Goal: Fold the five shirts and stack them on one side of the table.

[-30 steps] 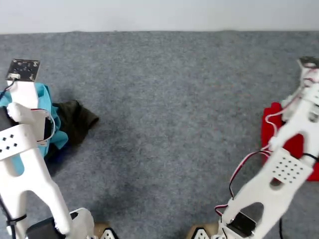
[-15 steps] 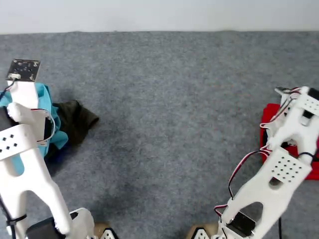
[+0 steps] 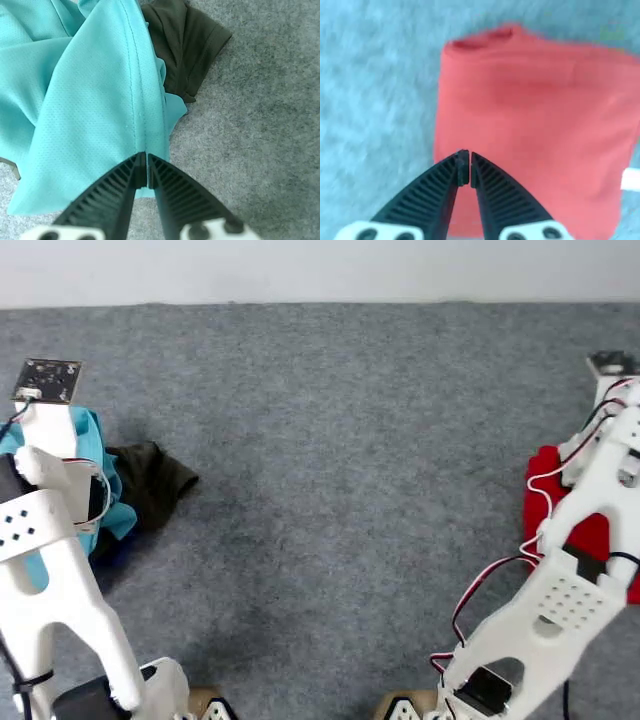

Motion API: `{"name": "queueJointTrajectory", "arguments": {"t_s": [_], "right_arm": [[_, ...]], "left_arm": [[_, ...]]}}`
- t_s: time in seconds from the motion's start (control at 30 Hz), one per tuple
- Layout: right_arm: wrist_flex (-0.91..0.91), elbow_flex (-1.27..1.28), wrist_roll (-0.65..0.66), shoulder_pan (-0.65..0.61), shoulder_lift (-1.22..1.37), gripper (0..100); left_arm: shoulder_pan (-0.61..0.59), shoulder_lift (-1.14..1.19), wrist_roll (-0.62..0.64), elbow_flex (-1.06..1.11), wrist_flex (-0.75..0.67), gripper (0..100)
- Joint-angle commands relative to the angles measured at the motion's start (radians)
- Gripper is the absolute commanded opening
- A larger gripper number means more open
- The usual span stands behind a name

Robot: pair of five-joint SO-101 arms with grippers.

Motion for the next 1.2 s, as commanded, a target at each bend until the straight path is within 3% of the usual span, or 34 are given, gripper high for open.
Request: {"name": "queueJointTrajectory", "arguments": {"t_s": [0.0, 0.27, 0.6, 0.7, 0.97, 1.17], "right_arm": [[-0.111, -0.006, 0.002, -0.051, 0.021, 0.9], [-0.064, -0.008, 0.0, -0.183, 0.171, 0.9], [0.249, -0.028, -0.068, -0.219, 0.012, 0.9], [0.255, 0.015, -0.069, -0.214, -0.03, 0.9], [0.255, 0.298, -0.069, -0.219, -0.272, 0.9], [0.252, 0.588, -0.063, -0.216, -0.45, 0.9]], "left_arm": [[0.009, -0.034, -0.006, -0.008, -0.002, 2], [0.068, -0.034, -0.006, -0.01, 0.0, 2], [0.083, -0.032, -0.011, -0.013, -0.005, 2], [0.075, -0.026, -0.1, -0.013, -0.032, 2], [-0.127, -0.032, -0.192, -0.03, -0.038, 22], [-0.262, -0.02, -0.321, -0.071, -0.12, 25]]}}
